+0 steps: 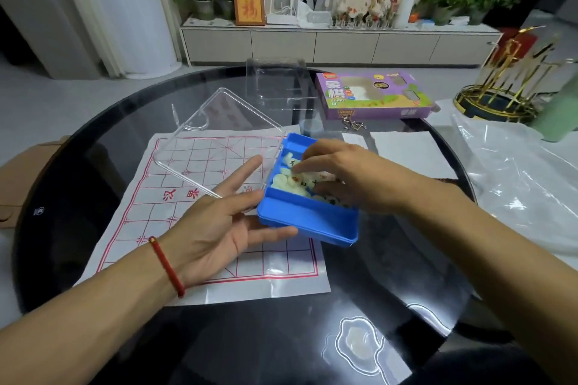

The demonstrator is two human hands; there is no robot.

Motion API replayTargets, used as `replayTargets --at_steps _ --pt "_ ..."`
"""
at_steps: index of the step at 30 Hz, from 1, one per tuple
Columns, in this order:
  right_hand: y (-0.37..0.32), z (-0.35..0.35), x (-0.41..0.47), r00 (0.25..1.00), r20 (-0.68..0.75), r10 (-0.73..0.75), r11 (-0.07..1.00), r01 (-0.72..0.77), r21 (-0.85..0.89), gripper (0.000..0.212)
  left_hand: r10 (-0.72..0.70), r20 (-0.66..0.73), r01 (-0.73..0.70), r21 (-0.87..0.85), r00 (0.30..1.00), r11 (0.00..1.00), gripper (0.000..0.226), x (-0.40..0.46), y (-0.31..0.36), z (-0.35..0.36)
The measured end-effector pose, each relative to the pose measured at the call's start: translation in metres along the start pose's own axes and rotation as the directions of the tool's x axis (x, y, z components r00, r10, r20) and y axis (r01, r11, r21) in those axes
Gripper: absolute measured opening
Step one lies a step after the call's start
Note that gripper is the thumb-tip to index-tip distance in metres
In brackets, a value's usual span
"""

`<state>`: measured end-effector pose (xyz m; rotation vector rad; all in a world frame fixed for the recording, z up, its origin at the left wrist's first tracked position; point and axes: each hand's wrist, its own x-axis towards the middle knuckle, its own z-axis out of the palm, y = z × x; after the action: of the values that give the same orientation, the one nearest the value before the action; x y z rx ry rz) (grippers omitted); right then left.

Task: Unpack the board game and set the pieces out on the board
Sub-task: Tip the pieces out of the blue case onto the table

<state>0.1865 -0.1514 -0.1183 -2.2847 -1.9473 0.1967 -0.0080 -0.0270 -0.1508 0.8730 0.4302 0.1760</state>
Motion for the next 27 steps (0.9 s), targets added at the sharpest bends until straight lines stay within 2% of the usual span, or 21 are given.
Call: replayTargets --at_steps 8,12,23,27 --pt "0.004 0.002 -0.001 0.994 -0.074 0.076 0.994 -0.069 0.086 0.029 -0.025 0.0 0.025 0.005 1.0 1.0 0.066 0.001 0.004 -0.003" --pt "0.002 0.002 -0.006 0.99 -0.09 0.11 0.989 -0.1 0.109 0.03 -0.038 0.005 0.038 0.025 0.999 0.999 0.064 -0.001 0.003 0.001" --pt "0.006 0.006 -0.009 0.993 -0.095 0.066 0.994 -0.057 0.097 0.021 -0.048 -0.011 0.048 0.02 0.999 0.999 0.069 -0.002 0.0 0.007" --pt "0.012 0.006 -0.011 0.99 -0.112 0.087 0.983 -0.067 0.169 0.019 -0.057 -0.024 0.058 0.016 0.998 0.998 0.061 0.0 -0.001 0.006"
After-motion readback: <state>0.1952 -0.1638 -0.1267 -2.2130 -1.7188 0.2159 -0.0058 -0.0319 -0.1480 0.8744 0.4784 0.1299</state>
